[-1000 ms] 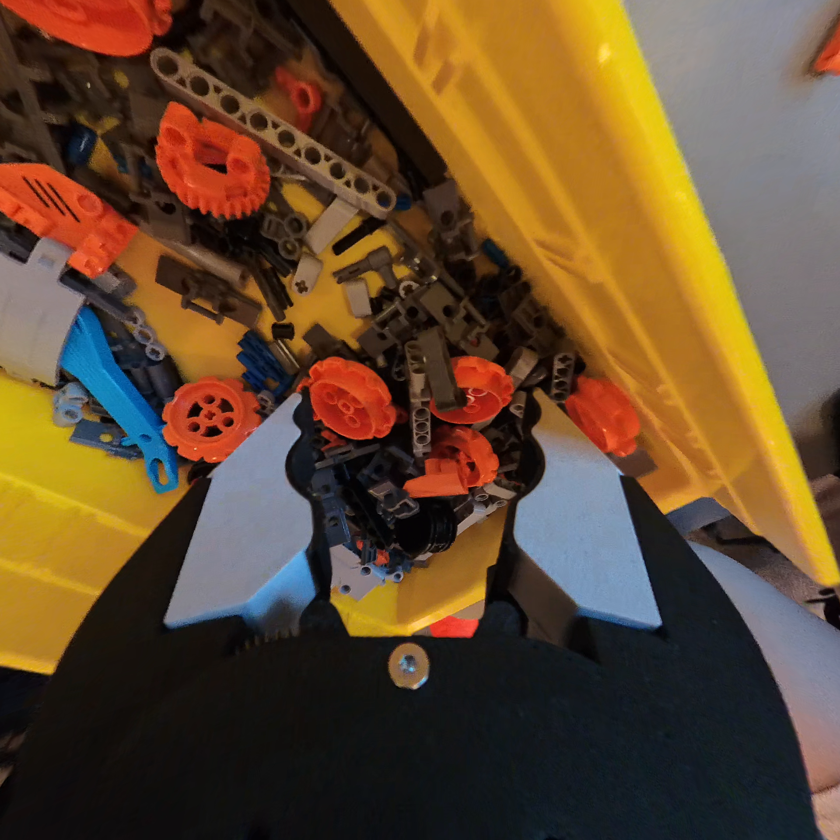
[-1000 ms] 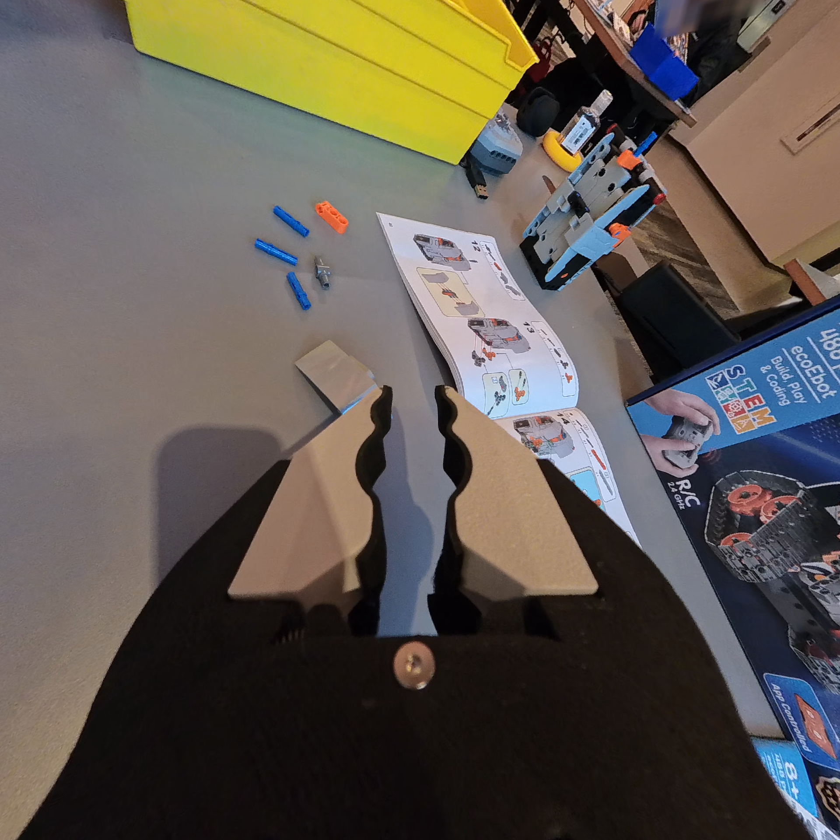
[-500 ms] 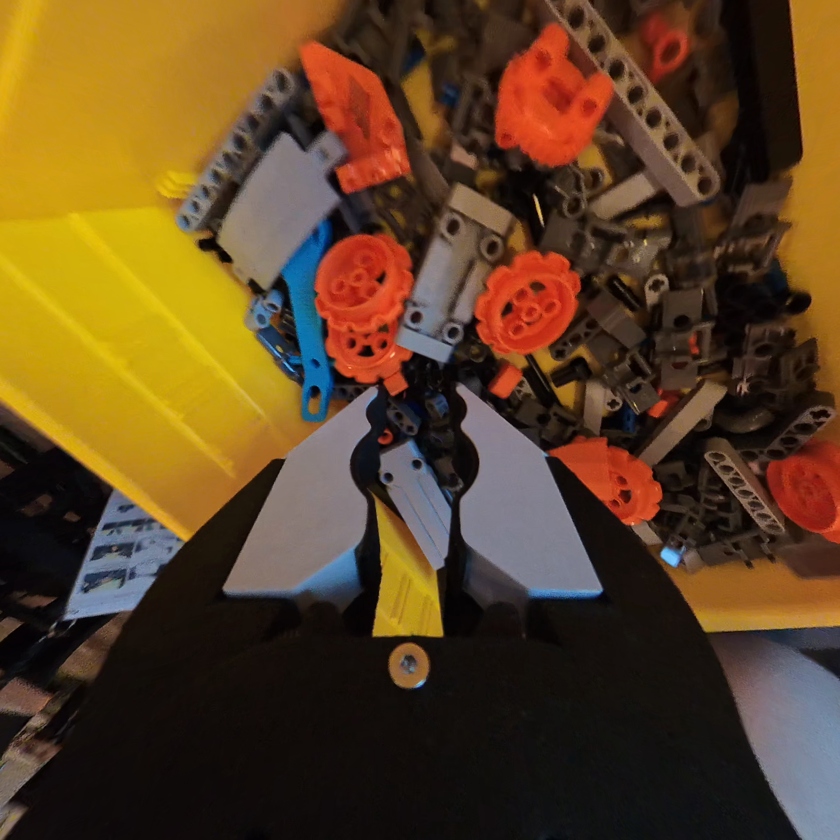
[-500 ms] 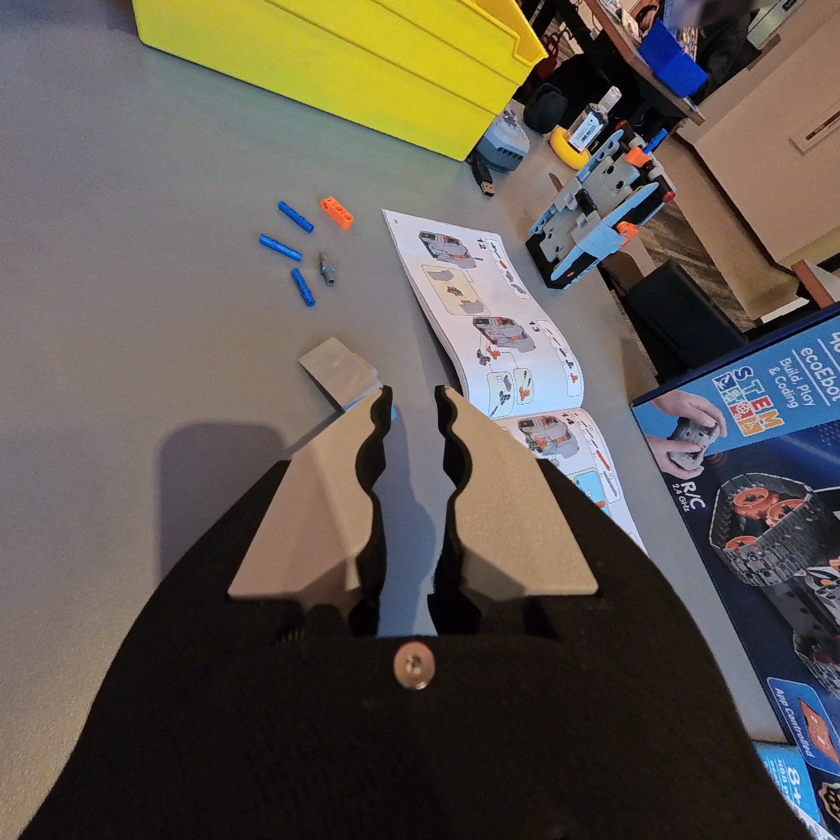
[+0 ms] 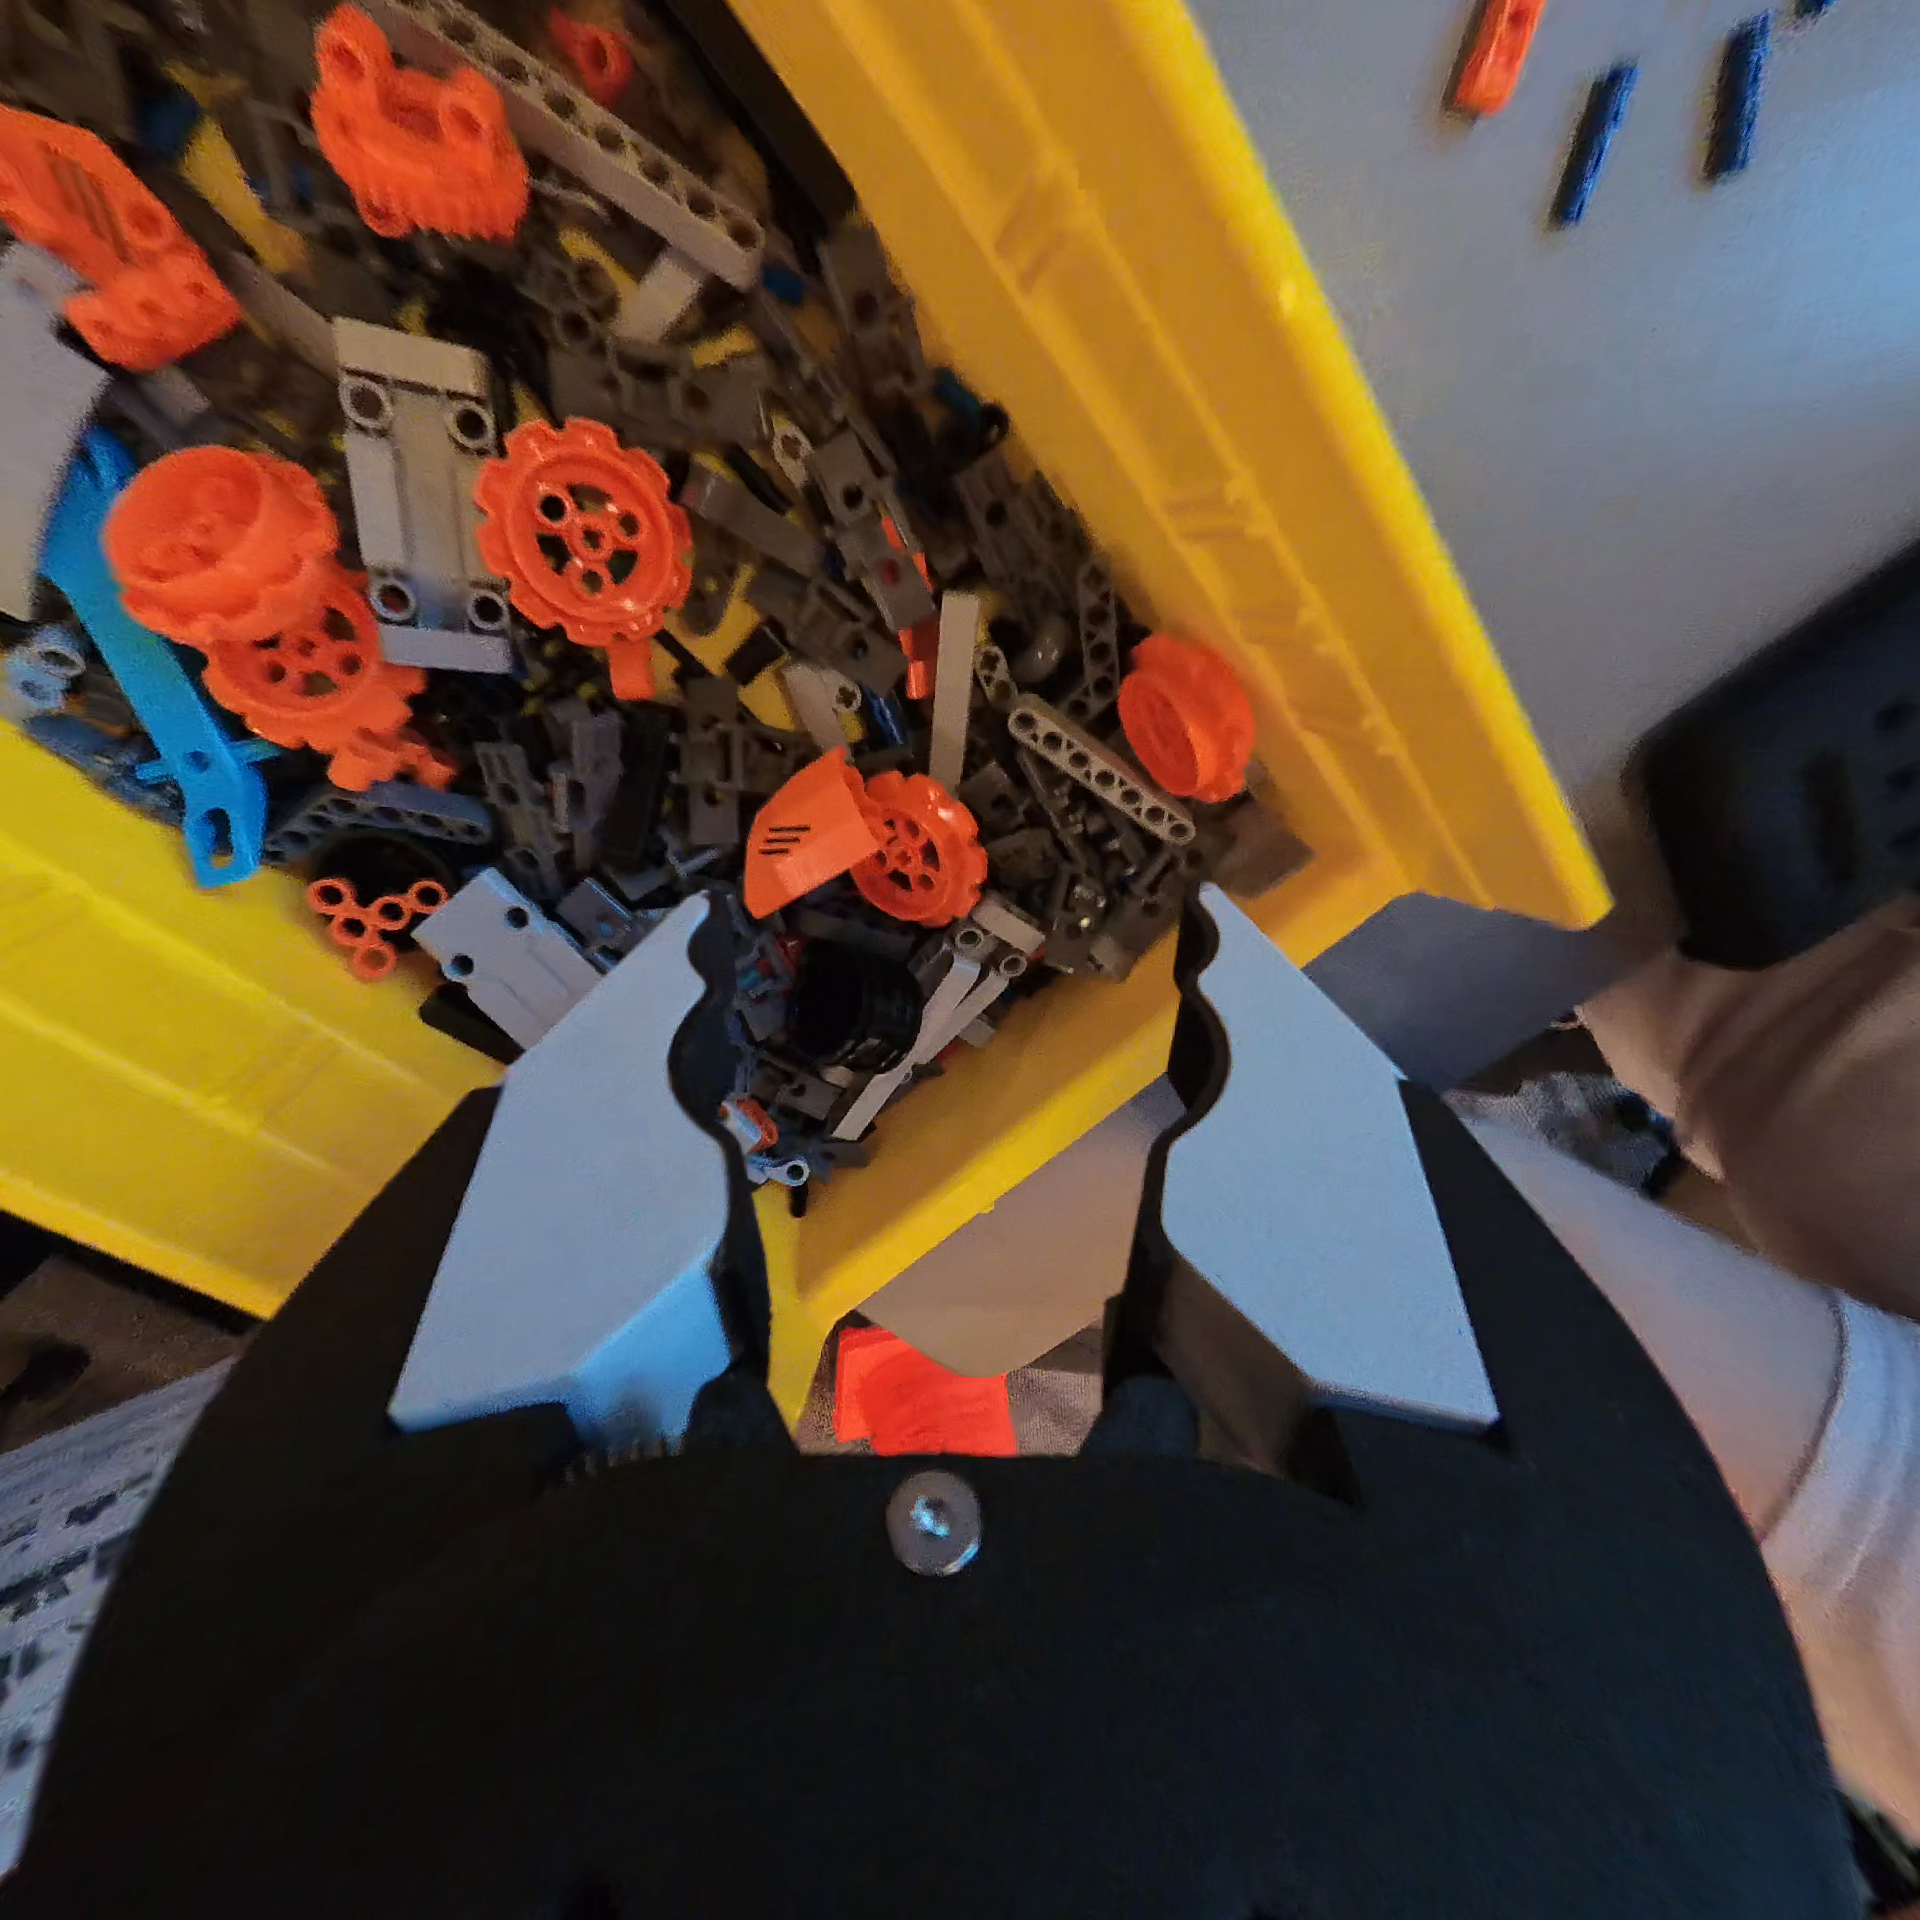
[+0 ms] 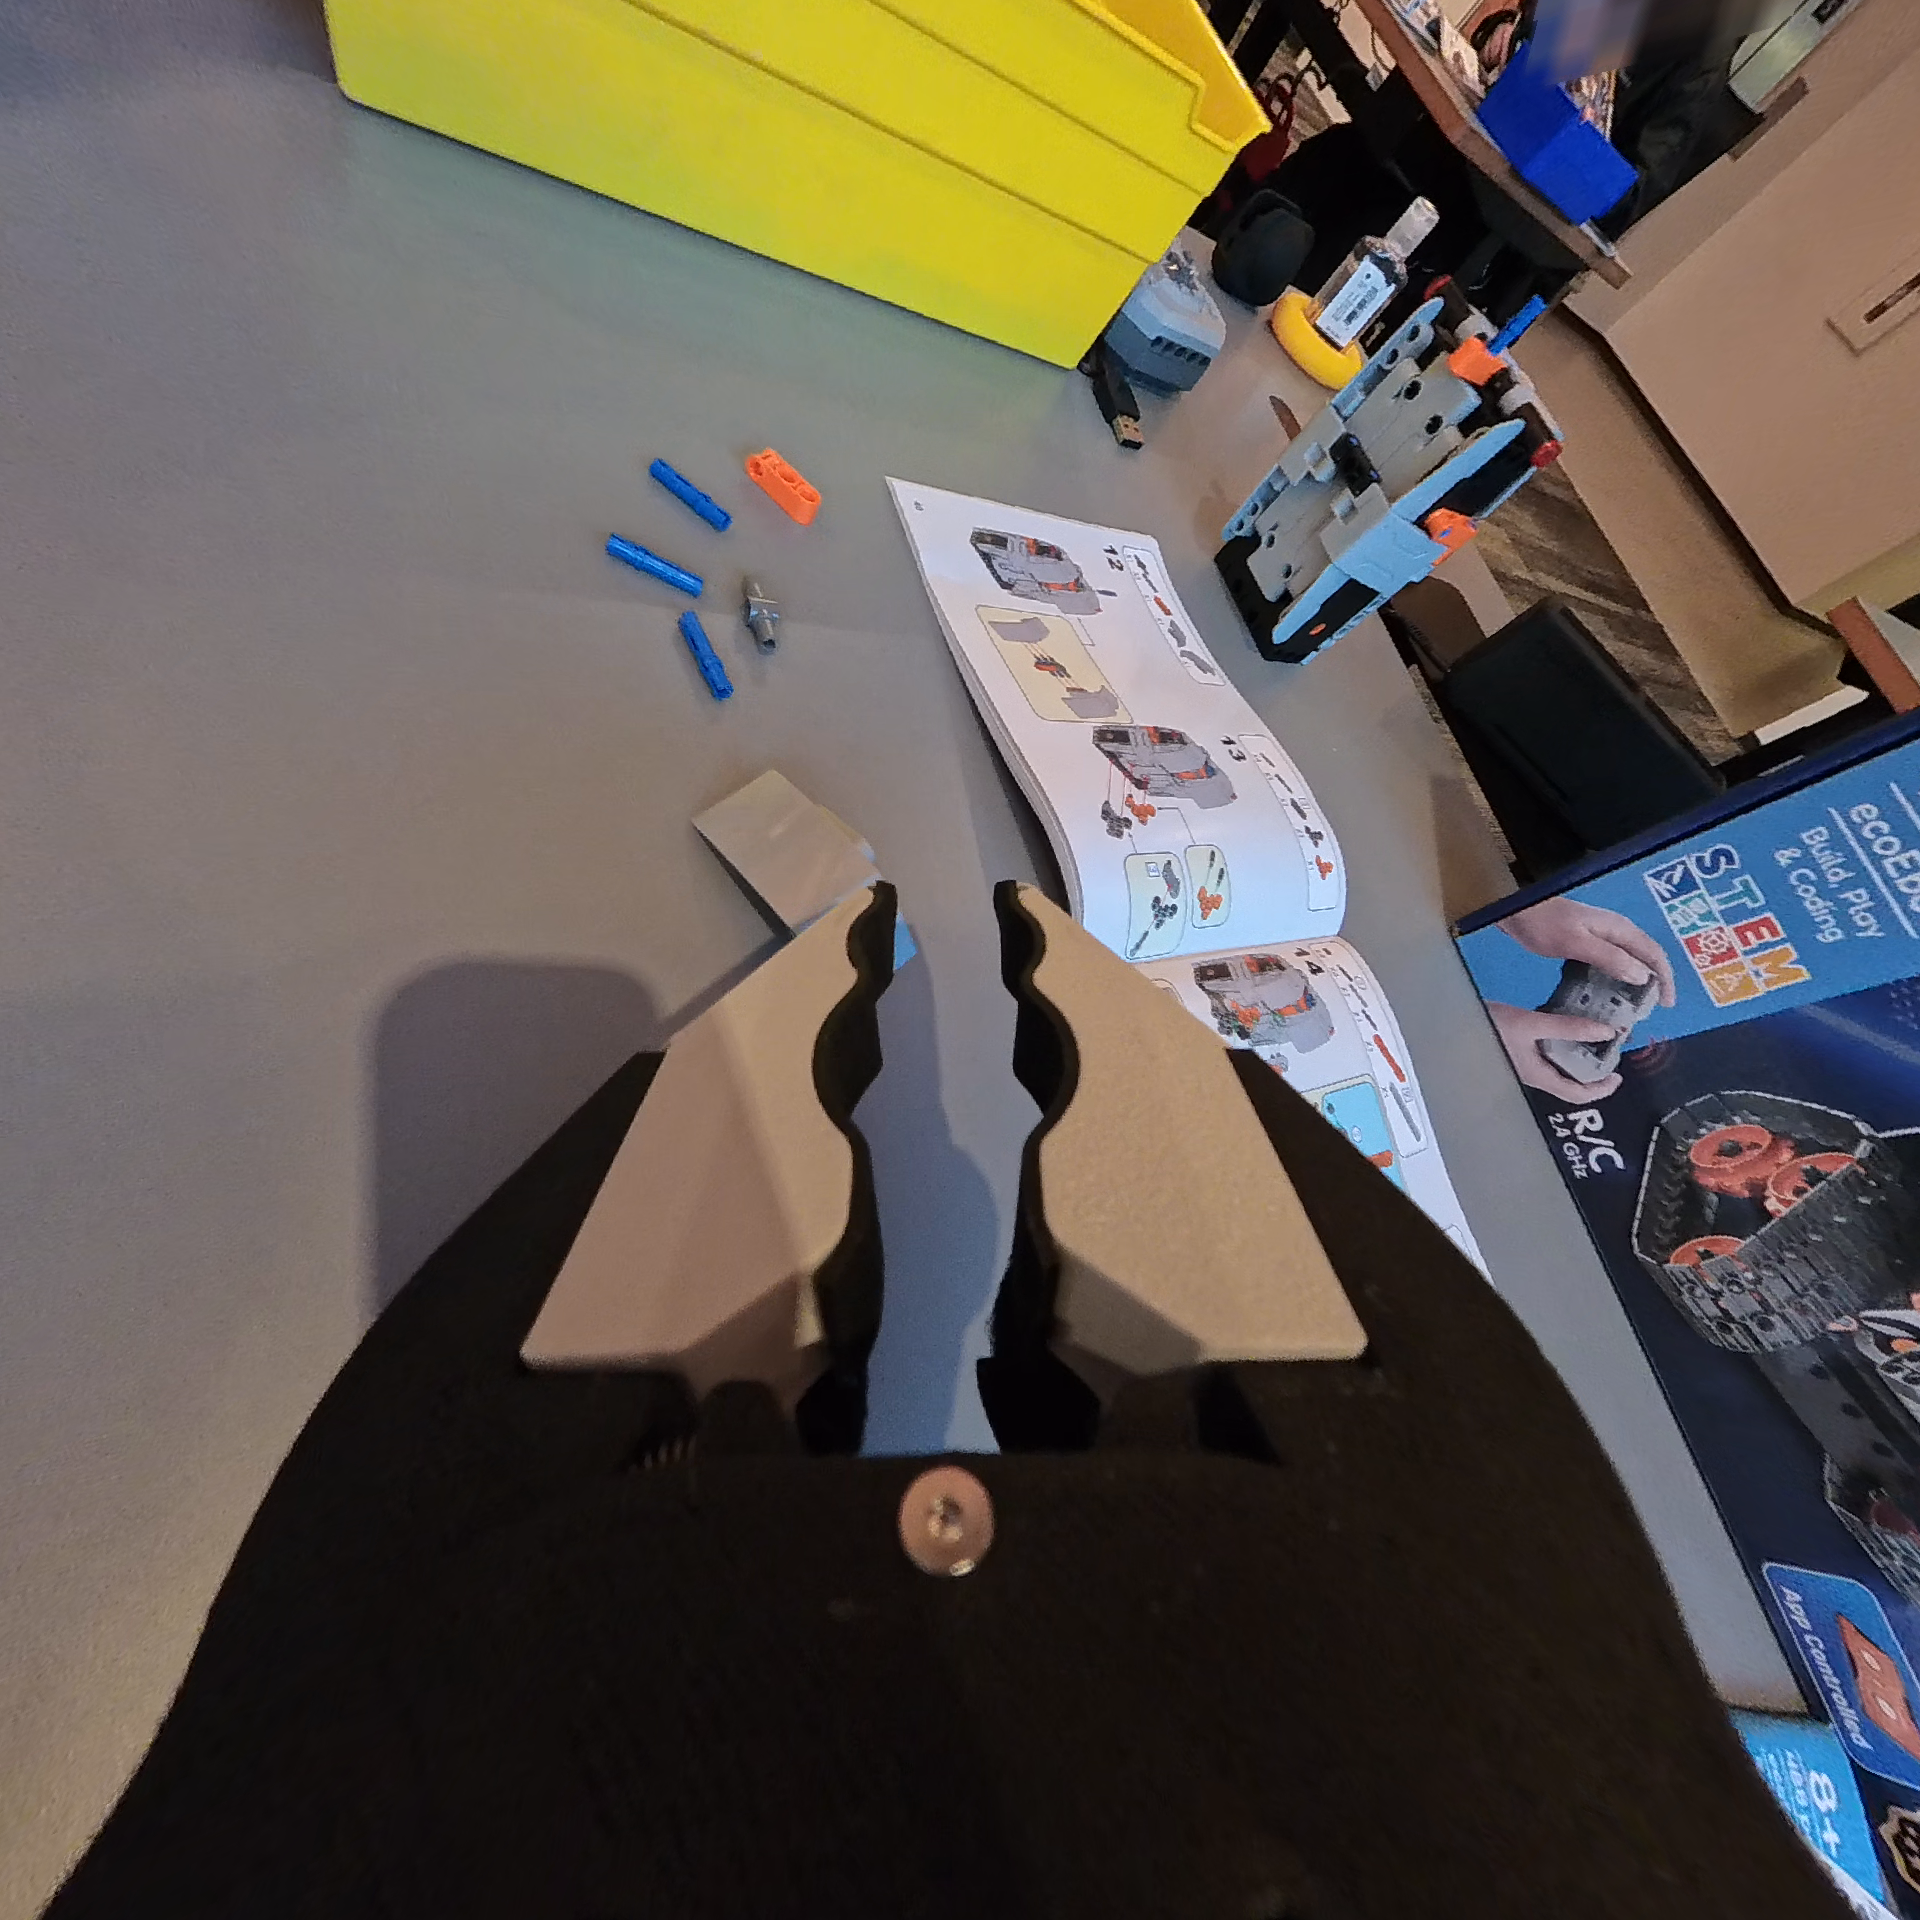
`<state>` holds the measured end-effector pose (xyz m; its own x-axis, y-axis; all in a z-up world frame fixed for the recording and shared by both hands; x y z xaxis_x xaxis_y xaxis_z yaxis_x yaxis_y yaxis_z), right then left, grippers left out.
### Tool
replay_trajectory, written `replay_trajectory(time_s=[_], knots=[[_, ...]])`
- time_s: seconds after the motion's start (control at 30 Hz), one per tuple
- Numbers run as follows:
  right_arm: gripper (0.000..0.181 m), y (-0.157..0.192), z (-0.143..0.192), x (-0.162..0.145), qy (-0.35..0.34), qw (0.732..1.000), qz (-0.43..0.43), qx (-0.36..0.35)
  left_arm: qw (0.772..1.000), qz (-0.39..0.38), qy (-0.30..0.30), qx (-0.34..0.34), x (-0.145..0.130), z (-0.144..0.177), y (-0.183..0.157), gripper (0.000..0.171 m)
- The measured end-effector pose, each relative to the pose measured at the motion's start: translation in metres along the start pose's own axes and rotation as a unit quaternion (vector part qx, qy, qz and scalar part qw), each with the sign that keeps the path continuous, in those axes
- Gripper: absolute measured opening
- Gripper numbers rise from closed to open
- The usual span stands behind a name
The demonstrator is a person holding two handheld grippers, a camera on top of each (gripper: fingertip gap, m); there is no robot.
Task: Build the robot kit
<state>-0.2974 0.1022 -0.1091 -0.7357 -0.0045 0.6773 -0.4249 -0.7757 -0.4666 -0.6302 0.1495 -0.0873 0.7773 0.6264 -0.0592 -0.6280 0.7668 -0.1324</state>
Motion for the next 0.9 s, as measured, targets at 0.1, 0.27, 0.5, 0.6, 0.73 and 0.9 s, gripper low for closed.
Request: replay_trajectory(time_s=[0.1,0.27,0.5,0.6,0.73,0.9], knots=[[0.019,0.000,0.000,-0.002,0.004,1.000,0.003,-0.001,0.999,0.013,0.030,0.000,0.008,-0.003,-0.010,0.098],[0.019,-0.002,0.001,-0.003,0.003,1.000,-0.001,-0.004,0.984,0.040,0.172,-0.001,-0.008,-0.036,-0.011,0.108],[0.019,-0.001,0.002,-0.003,0.005,1.000,0.006,-0.004,0.964,0.102,0.244,-0.004,-0.010,-0.054,0.000,0.118],[0.019,-0.001,0.001,-0.003,0.005,1.000,0.004,-0.001,0.958,0.126,0.259,0.018,-0.016,-0.054,0.013,0.102],[0.019,-0.001,0.000,-0.004,0.007,1.000,0.004,0.001,0.954,0.174,0.246,0.002,-0.020,-0.054,0.027,0.093],[0.019,0.000,-0.001,-0.005,0.008,1.000,0.003,0.003,0.957,0.219,0.192,-0.014,-0.017,-0.047,0.043,0.065]])
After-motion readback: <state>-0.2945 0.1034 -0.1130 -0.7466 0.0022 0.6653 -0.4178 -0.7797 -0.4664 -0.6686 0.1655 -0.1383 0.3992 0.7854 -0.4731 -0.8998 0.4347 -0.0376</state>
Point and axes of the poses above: each gripper's, where its closed fingertips meet, z back along the fingers, x out of its top, y = z × x across the jaws, the point moved 1 cm from there along z, back along the fingers, and after that the axes turned 9 degrees about y, right-handed, at the moved point
